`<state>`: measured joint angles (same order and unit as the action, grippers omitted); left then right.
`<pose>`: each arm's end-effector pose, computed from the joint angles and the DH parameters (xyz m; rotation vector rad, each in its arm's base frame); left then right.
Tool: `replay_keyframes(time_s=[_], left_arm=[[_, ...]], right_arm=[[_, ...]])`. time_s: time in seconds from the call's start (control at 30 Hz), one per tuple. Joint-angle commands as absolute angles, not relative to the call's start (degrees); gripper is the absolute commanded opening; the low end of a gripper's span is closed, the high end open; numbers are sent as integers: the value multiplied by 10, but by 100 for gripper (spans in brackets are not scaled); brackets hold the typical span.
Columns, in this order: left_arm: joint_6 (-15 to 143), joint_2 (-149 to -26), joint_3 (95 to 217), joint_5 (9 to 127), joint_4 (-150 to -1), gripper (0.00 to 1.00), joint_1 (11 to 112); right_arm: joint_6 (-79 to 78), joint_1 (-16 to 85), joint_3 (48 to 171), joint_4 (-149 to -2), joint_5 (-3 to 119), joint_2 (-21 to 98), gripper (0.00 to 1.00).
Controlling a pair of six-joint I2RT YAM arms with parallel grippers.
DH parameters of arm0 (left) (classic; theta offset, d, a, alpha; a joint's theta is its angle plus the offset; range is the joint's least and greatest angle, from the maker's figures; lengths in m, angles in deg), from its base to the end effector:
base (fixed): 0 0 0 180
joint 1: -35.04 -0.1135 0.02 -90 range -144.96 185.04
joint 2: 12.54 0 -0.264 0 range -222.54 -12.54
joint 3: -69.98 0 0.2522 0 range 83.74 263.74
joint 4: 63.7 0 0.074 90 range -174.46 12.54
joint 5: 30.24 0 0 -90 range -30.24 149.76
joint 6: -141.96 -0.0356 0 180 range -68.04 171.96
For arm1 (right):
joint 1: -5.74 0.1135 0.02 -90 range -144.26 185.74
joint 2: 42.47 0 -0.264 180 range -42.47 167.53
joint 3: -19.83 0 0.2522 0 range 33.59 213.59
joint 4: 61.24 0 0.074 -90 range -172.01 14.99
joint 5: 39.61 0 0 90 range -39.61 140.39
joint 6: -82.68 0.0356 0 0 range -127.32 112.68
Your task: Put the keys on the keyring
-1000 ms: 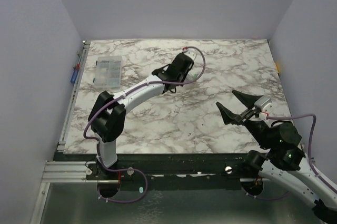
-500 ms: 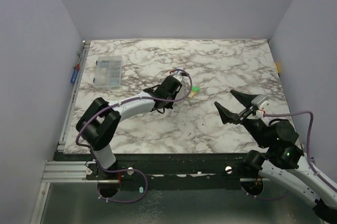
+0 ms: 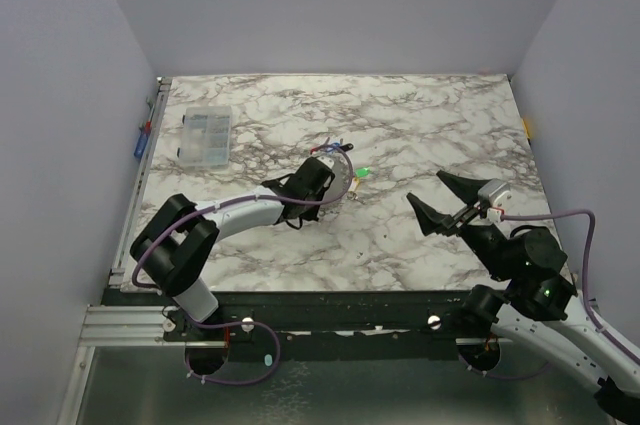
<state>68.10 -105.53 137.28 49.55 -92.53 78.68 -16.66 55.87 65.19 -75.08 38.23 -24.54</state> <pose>0.2391 -0.2193 0.1790 0.5272 2.4566 -0.2059 0.0688 0.0707 0.3365 -0.5077 1.2548 0.4600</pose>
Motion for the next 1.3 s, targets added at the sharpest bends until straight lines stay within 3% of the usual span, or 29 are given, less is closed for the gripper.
replay_keyframes(time_s=[0.0, 0.27, 0.4, 0.53, 0.8, 1.0, 1.03, 1.07, 1.13, 1.17, 1.27], left_arm=[[684, -1032, 1351, 503, -920, 0, 790], [635, -1044, 1344, 447, -922, 0, 790], [605, -1051, 1345, 443, -916, 12, 790], [588, -1050, 1343, 422, -907, 16, 790], [570, -1036, 1338, 360, -907, 51, 790], [567, -981, 1337, 274, -912, 67, 789], [568, -968, 1337, 258, -911, 69, 788], [571, -953, 1337, 238, -910, 72, 787], [573, -923, 1336, 204, -907, 82, 785], [577, -908, 1333, 186, -906, 94, 783], [560, -849, 1305, 162, -875, 99, 780]], right_arm=[[-158, 556, 648, -765, 371, -244, 78], [-149, 556, 647, -758, 370, -225, 78], [-144, 556, 645, -757, 373, -215, 78], [-144, 556, 644, -755, 372, -209, 78], [-149, 556, 647, -755, 370, -198, 78], [-158, 556, 655, -756, 366, -196, 80], [-158, 556, 657, -755, 362, -197, 83], [-156, 556, 658, -755, 357, -199, 97], [-148, 556, 659, -735, 351, -205, 100], [-143, 556, 659, -726, 351, -208, 100], [-106, 556, 662, -704, 344, -212, 100]])
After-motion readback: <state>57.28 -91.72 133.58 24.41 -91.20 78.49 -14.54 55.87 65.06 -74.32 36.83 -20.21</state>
